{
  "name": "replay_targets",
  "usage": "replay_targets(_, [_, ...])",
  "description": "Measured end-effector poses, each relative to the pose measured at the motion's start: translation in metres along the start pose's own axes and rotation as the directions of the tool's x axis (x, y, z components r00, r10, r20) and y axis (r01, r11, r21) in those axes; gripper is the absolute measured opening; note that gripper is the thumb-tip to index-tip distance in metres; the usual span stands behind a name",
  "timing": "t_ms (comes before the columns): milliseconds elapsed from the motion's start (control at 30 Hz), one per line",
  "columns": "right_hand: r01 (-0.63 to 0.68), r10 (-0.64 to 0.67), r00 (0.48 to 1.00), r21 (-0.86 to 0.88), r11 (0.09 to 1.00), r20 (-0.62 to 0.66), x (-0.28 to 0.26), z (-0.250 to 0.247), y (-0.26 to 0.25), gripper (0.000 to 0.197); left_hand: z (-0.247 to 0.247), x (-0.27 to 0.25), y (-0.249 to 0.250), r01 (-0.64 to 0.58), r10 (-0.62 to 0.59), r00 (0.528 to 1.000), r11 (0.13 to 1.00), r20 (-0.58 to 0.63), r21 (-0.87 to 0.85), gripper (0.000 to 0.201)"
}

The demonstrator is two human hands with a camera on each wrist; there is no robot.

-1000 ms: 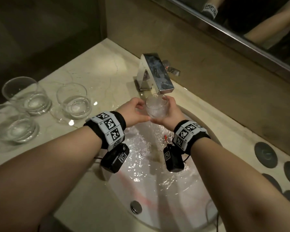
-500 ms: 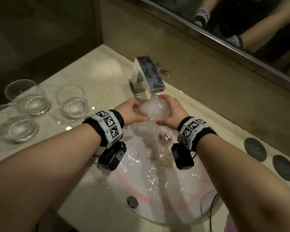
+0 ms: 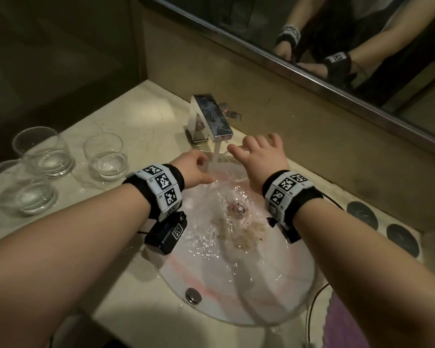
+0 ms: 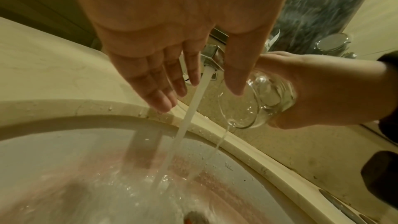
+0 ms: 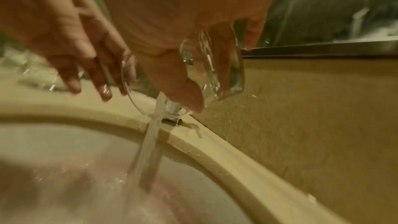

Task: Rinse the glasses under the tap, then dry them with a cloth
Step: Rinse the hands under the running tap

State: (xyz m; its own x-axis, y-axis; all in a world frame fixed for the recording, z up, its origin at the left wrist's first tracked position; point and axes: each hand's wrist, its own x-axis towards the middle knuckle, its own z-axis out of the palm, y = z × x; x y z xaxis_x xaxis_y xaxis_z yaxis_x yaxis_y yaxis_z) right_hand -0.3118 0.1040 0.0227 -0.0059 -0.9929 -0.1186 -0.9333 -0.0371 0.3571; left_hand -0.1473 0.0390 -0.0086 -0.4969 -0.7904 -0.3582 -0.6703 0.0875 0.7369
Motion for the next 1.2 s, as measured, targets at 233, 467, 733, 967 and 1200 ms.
replay_targets(233, [-0.377,0.311,0.926,0.559,0.738,0.213,0.007,0.018,-0.002,0.079,-0.003,-0.001,-0.004,0.005,-0.005,1.0,1.0,-0.023,0.012,0.06])
replay_targets(467, [-0.446,0.251,0.895,0.738,0.507,0.369,0.031,0.039,-0.021,0.09,-0.005,0.014,-0.011,0.042,-0.041,0.999,0.999,-0.035,0.005,0.06])
replay_targets(733, [-0.455,0.237,0.89,0.791,0.41,0.389,0.053,0.055,-0.026,0.094,-0.007,0.031,-0.014,0.066,-0.065,0.997,0.997,-0.028,0.037,0.06])
replay_targets(967, [-0.436,0.233,0.899,0.816,0.38,0.371,0.06,0.064,-0.024,0.095,-0.005,0.037,-0.014,0.096,-0.094,0.995,0.993,-0.038,0.069,0.055])
replay_targets(1200, [-0.396,0.217,0.916,0.845,0.36,0.336,0.059,0.064,-0.026,0.096,-0.005,0.033,-0.01,0.113,-0.108,0.993,0.987,-0.051,0.111,0.052])
